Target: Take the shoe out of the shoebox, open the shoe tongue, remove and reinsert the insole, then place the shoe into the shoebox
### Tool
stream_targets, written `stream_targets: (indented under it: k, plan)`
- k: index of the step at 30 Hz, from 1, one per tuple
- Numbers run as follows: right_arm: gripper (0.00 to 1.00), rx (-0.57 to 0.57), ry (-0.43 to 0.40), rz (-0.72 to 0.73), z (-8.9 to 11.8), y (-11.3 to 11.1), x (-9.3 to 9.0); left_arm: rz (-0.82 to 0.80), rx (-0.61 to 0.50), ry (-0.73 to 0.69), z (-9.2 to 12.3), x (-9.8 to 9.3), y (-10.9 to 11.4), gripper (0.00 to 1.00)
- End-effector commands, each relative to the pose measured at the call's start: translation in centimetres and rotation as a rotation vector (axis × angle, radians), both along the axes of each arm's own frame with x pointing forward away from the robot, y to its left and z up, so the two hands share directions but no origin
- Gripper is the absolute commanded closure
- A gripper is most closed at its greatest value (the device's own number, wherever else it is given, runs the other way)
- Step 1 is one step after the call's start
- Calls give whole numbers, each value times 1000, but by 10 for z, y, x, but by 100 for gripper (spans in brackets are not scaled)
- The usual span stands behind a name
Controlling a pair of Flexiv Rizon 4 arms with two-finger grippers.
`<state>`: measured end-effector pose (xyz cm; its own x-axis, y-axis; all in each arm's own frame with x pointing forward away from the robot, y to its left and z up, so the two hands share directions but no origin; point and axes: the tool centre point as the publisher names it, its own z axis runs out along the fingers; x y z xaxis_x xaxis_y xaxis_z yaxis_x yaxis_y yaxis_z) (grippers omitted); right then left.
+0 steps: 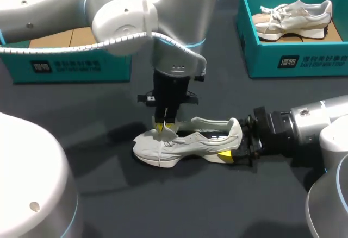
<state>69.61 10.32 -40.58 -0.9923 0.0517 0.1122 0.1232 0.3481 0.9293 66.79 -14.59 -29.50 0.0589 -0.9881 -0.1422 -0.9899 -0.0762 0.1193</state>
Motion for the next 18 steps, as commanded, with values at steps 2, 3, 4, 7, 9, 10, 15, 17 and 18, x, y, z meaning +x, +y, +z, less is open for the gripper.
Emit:
stream_targets:
  k: [2,3,4,7,9,10,15,17,18]
  plan:
    - [100,-6,1,-2,-2,2,1,42,-284,-30,-6,-7,22,100]
    - [100,-6,1,-2,-2,2,1,43,-278,-28,-8,-7,24,100]
    - [100,-6,1,-2,-2,2,1,46,-269,-26,-11,-7,25,100]
    - [100,-6,1,-2,-2,2,1,46,-246,-17,-19,-8,28,100]
    - [100,-6,1,-2,-2,2,1,50,-225,-6,-26,-7,29,100]
    - [100,-6,1,-2,-2,2,1,52,-220,-3,-29,-7,30,100]
    - [100,-6,1,-2,-2,2,1,51,-178,32,-42,-5,33,100]
    - [100,-6,1,-2,-2,2,1,48,-162,43,-46,-5,34,95]
    - [100,-6,1,-2,-2,2,1,45,-154,48,-47,-6,35,90]
